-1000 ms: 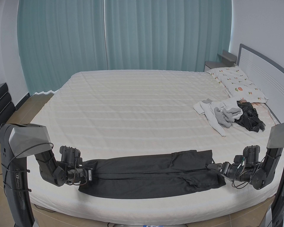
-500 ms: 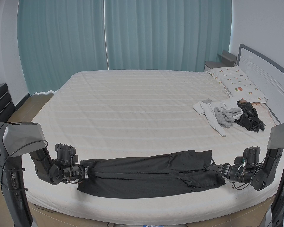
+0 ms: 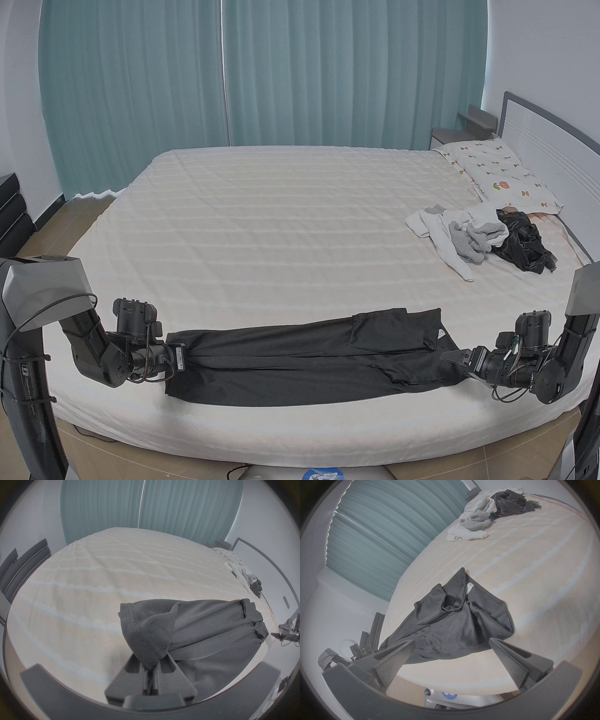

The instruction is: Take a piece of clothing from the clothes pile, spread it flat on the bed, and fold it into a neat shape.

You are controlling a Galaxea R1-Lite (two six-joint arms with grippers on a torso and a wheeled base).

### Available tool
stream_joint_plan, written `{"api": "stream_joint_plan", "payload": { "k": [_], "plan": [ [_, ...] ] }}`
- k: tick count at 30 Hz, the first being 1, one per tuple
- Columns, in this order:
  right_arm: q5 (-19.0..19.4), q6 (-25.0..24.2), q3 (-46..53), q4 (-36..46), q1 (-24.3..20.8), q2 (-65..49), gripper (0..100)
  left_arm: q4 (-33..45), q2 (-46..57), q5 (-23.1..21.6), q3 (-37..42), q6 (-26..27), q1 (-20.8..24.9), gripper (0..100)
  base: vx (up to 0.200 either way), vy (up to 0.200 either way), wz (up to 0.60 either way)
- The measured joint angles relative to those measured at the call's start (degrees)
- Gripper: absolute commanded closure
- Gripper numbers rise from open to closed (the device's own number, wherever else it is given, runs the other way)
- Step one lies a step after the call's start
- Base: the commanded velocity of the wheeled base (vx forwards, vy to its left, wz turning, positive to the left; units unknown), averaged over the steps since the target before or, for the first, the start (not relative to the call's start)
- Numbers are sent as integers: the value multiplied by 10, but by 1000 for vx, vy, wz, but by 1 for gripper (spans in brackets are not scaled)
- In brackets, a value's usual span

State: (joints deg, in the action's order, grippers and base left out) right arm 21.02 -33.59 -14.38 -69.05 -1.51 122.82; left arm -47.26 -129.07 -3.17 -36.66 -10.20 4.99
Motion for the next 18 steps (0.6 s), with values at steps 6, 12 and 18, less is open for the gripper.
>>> {"api": "stream_joint_plan", "payload": {
  "k": [6,12,18],
  "plan": [
    [0,0,0,0,2,-1,0,2,3,10,-14,-33,2,100,0,0,0],
    [0,0,0,0,3,-1,0,5,16,30,-18,-37,19,100,0,-167,0],
    [1,-1,9,-35,1,0,0,39,42,40,-19,-51,47,100,0,-200,0]
  ]
}}
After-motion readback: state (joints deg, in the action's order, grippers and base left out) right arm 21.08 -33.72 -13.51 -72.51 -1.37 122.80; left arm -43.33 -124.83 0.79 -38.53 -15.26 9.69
